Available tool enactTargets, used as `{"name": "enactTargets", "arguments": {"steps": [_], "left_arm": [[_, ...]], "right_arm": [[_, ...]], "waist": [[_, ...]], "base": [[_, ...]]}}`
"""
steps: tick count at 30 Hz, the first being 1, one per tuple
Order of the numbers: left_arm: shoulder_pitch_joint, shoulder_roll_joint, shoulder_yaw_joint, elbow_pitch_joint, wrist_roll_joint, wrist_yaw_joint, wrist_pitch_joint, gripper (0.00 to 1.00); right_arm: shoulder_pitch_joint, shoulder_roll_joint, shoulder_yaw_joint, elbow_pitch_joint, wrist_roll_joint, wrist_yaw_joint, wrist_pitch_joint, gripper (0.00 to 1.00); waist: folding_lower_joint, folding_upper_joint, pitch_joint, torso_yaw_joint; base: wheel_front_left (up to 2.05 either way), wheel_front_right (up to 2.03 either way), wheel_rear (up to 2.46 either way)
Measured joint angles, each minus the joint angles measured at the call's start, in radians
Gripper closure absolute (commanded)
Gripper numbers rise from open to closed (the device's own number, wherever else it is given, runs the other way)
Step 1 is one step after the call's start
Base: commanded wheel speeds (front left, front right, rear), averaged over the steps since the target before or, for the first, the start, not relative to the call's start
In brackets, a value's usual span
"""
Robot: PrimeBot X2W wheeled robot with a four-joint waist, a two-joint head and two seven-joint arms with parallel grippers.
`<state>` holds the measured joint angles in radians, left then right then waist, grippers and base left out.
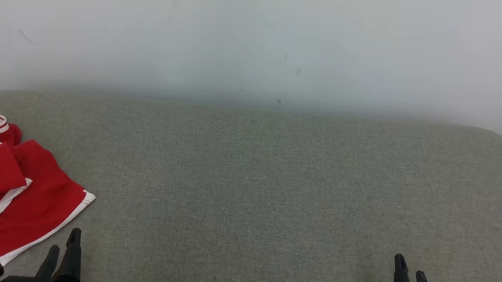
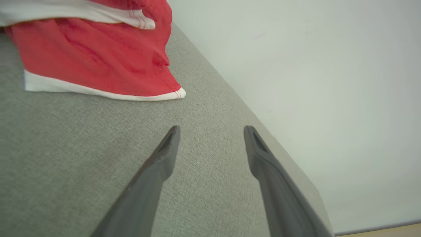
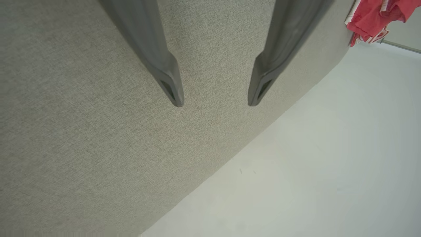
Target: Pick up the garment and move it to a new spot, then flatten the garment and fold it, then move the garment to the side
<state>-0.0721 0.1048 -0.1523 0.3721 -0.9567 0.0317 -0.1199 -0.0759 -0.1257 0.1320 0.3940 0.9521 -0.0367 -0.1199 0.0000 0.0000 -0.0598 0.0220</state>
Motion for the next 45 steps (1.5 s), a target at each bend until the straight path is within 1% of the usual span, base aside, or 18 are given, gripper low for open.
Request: {"name": "enactTargets", "arguments": {"steps": [9, 16, 35, 38, 45], "left_arm": [[-0.021, 0.03, -0.066, 0.009, 0.162, 0.023, -0.032, 0.0], [-0.027, 0.058, -0.119, 0.032, 0.29, 0.042, -0.05, 0.0], [-0.053, 0.093, -0.224, 0.057, 0.567, 0.092, -0.073, 0.0], [-0.061, 0.094, -0.226, 0.057, 0.571, 0.092, -0.067, 0.0], [-0.061, 0.095, -0.222, 0.051, 0.57, 0.092, -0.029, 0.0]], "right_arm": [[-0.016, -0.024, 0.041, 0.018, -0.147, -0.026, -0.032, 0.0], [-0.016, -0.027, 0.056, 0.036, -0.252, -0.042, -0.049, 0.0], [-0.017, -0.02, 0.052, 0.081, -0.494, -0.088, -0.084, 0.0], [-0.017, -0.02, 0.052, 0.084, -0.501, -0.088, -0.082, 0.0], [-0.016, -0.01, 0.037, 0.083, -0.519, -0.088, -0.04, 0.0]], "waist": [[0.0, 0.0, -0.006, 0.002], [0.0, 0.0, -0.012, 0.004], [0.0002, 0.0, -0.036, 0.005], [0.0001, 0.0, -0.037, 0.005], [0.0001, 0.0, -0.038, 0.004]], "base": [[0.0, 0.0, 0.0], [0.0, 0.0, 0.0], [0.0, 0.0, 0.0], [0.0, 0.0, 0.0], [0.0, 0.0, 0.0]]}}
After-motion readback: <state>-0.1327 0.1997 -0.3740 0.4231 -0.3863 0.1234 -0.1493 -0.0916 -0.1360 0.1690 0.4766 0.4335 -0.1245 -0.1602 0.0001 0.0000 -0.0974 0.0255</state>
